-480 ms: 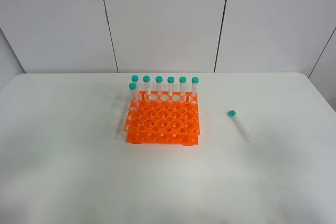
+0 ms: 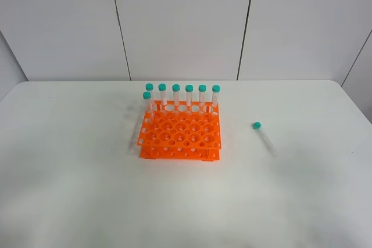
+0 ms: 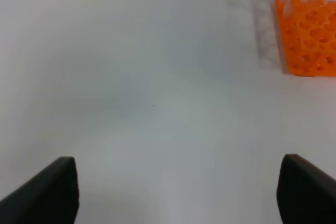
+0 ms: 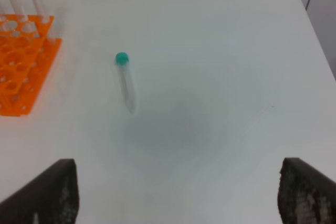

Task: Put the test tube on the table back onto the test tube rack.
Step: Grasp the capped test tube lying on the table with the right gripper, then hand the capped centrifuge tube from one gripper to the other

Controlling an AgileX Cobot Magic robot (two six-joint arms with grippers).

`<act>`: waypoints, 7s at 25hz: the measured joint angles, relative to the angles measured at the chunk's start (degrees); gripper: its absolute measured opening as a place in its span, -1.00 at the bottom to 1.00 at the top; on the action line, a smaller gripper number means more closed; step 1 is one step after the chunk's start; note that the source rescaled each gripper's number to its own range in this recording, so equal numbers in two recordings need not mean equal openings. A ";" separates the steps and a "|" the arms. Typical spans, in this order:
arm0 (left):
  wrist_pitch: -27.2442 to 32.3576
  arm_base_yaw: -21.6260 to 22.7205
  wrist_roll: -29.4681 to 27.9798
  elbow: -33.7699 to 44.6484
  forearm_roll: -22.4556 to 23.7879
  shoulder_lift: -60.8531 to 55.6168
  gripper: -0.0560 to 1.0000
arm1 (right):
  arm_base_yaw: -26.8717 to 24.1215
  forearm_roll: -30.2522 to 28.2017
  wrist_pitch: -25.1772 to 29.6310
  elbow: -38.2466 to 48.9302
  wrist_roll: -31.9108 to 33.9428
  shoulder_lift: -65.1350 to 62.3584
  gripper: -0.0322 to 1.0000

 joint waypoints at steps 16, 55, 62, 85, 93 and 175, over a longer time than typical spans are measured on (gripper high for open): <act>0.00 0.00 0.00 0.00 0.00 0.00 0.65 | 0.00 3.07 -8.76 -16.17 -3.55 23.02 0.58; 0.00 0.00 0.00 0.00 0.00 0.00 0.65 | 10.41 1.30 -25.02 -32.39 -5.45 104.11 0.57; 0.00 0.00 0.00 0.00 0.00 0.00 0.65 | 10.41 1.13 -28.09 -32.41 -4.73 107.84 0.57; 0.00 0.00 0.00 0.00 0.00 0.00 0.65 | 10.41 1.08 -32.52 -32.46 -4.54 112.76 0.39; 0.00 0.00 0.00 0.00 0.00 0.00 0.65 | 10.41 1.33 -32.64 -32.46 -4.20 114.85 0.37; 0.00 0.00 0.00 0.00 0.00 0.00 0.65 | 24.43 1.10 -60.51 -32.92 -11.23 97.76 -0.94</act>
